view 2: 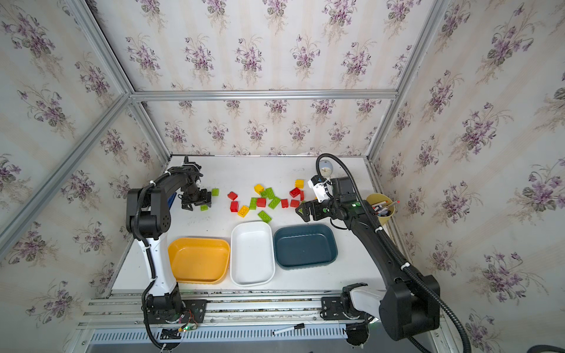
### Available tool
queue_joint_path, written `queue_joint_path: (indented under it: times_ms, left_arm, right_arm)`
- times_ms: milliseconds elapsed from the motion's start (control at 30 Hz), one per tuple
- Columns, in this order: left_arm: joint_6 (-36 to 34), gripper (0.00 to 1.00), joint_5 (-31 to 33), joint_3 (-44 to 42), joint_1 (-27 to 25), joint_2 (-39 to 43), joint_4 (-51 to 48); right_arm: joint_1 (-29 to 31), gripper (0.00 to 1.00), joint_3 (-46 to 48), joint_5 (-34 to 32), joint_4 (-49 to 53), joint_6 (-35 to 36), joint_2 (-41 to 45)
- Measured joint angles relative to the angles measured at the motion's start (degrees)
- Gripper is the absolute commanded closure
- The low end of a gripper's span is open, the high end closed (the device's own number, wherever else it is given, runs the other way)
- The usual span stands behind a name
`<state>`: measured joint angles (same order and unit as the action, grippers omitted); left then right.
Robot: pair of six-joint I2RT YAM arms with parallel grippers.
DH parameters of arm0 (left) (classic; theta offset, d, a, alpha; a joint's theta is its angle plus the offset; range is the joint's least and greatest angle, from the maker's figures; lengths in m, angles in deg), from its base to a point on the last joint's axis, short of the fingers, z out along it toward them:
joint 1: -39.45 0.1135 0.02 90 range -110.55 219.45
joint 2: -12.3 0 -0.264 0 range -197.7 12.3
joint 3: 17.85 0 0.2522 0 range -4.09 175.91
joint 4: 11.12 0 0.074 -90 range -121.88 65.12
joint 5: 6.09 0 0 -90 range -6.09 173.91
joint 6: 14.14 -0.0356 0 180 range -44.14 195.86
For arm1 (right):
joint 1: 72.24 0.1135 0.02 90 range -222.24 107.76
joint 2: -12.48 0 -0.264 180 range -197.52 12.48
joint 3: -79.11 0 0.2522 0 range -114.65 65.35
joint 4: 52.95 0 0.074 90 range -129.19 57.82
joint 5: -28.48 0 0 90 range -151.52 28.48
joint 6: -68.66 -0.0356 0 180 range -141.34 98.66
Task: Sort the legos into containers by color
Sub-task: 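Reach the left gripper to the lime-green 2x4 brick while the right arm advances, then carry the green brick with the left gripper and drop it into the yellow tray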
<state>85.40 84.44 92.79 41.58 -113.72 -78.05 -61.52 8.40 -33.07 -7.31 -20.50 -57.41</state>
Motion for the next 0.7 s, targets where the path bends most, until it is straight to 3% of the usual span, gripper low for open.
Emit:
queue_joint_path:
  times_ms: [467,700]
  left_arm:
    - [1.3,0.58,-1.4,2.5,0.0,-1.2,-0.1]
    - [1.7,0.69,-2.1,2.8,-0.1,-1.2,0.0]
  right_arm:
    - [0.0,0.00,-0.1,0.0,-0.2,-0.7,-1.5]
    - [0.0,0.00,-0.1,0.5,-0.2,-1.0,-1.9]
